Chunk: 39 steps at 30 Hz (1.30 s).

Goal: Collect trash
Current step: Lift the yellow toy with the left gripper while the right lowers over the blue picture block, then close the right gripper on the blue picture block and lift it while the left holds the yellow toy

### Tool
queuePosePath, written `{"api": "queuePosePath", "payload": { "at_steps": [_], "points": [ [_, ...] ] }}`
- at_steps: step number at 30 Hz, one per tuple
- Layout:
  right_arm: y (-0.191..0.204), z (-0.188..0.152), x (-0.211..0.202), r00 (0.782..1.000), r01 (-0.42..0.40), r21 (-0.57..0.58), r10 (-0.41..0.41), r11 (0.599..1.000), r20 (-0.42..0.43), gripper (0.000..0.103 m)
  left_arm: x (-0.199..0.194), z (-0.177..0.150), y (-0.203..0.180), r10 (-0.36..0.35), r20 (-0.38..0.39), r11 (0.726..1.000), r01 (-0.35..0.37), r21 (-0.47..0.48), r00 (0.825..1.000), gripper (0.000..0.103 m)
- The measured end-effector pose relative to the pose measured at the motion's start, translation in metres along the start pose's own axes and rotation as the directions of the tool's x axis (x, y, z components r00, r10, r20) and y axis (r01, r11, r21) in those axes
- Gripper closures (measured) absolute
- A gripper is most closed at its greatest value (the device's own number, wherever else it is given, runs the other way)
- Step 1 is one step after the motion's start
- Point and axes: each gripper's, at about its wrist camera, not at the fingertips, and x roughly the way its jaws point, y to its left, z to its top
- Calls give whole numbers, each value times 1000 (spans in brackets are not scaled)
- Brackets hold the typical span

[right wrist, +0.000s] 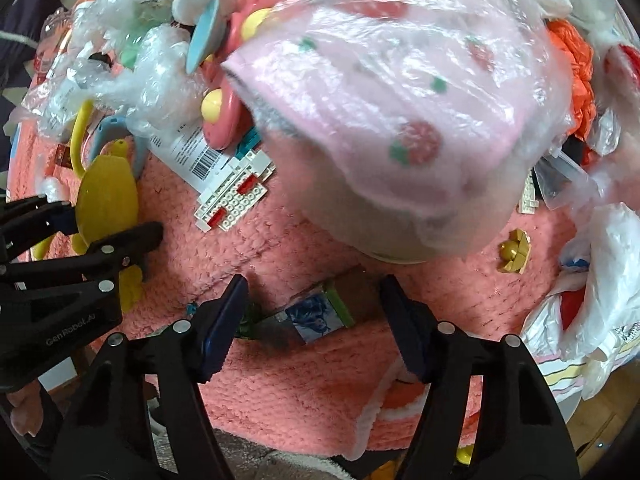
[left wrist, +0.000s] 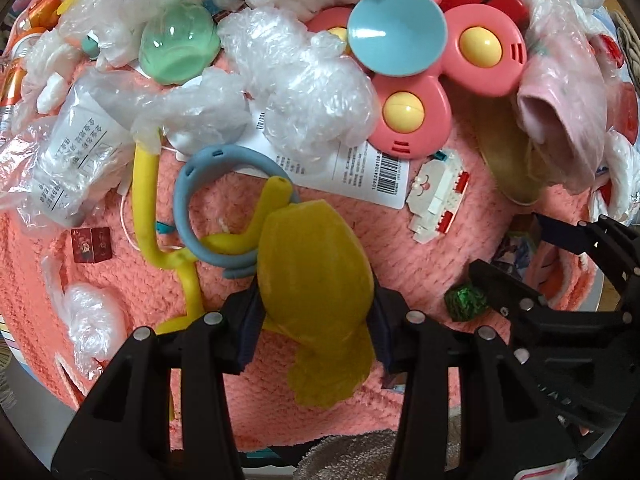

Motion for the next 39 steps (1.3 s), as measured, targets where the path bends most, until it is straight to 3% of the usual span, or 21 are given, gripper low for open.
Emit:
{"api": "queuePosePath", "payload": {
  "at_steps": [12, 23, 29, 36, 39],
  "points": [
    [13, -21, -4, 1000, -19, -63, 21, 998, 19, 34, 22, -9, -11, 8, 18, 1000, -8, 8, 1000, 56],
    [17, -11, 0, 997, -65, -120, 61, 991, -39, 31, 22, -13, -18, -16, 9, 1000, 16, 7, 1000, 53],
    [22, -9, -2, 1000, -5, -171, 2, 985, -18, 31, 30, -14, -19, -23, 4, 1000, 23, 9, 1000, 49],
    [41, -7, 0, 1000, -5, -202, 4, 979, -8, 31, 38, -10, -28, -33, 5, 999, 33, 30, 999, 35],
    [43, -7, 0, 1000, -7, -200, 6, 980, -4, 33, 40, -10, -31, -27, 7, 999, 27, 30, 1000, 34]
  ]
}}
